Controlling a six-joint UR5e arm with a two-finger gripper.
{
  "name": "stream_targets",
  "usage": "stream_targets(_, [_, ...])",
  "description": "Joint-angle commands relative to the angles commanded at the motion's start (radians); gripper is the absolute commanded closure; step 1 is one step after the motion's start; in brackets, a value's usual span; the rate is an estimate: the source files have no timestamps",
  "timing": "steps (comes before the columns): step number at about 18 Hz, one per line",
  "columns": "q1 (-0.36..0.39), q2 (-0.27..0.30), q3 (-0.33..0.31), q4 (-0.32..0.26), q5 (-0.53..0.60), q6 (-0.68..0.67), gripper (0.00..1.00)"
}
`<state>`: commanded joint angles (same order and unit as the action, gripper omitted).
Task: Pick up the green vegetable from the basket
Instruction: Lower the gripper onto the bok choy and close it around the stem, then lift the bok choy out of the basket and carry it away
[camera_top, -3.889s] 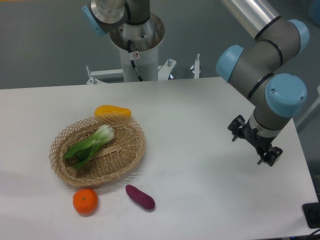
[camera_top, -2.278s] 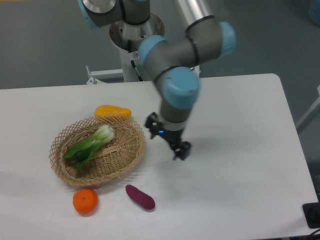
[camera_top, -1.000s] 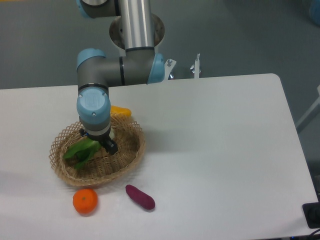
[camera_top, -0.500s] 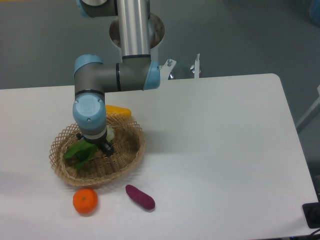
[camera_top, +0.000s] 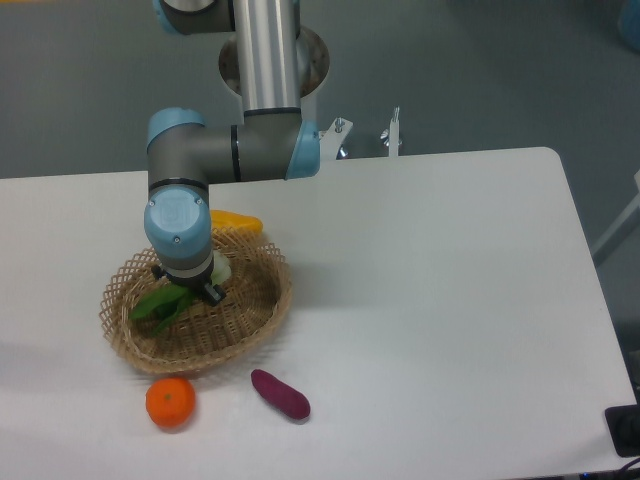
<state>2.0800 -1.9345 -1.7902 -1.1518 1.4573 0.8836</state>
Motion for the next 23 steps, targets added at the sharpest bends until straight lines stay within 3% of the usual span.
stream_targets(6, [0.089,0.006,0.104,-0.107,-0.025,0.009,0.99])
stream_targets(8, [0.185,0.014,0.213,-0.172,-0.028,0.012,0.98])
stream_targets(15, [0.324,-0.069,0.394,-0.167,-0.029,0.051,0.98])
stream_targets(23, [0.462,-0.070,0.420,-0.163,-0.015,0.193,0.98])
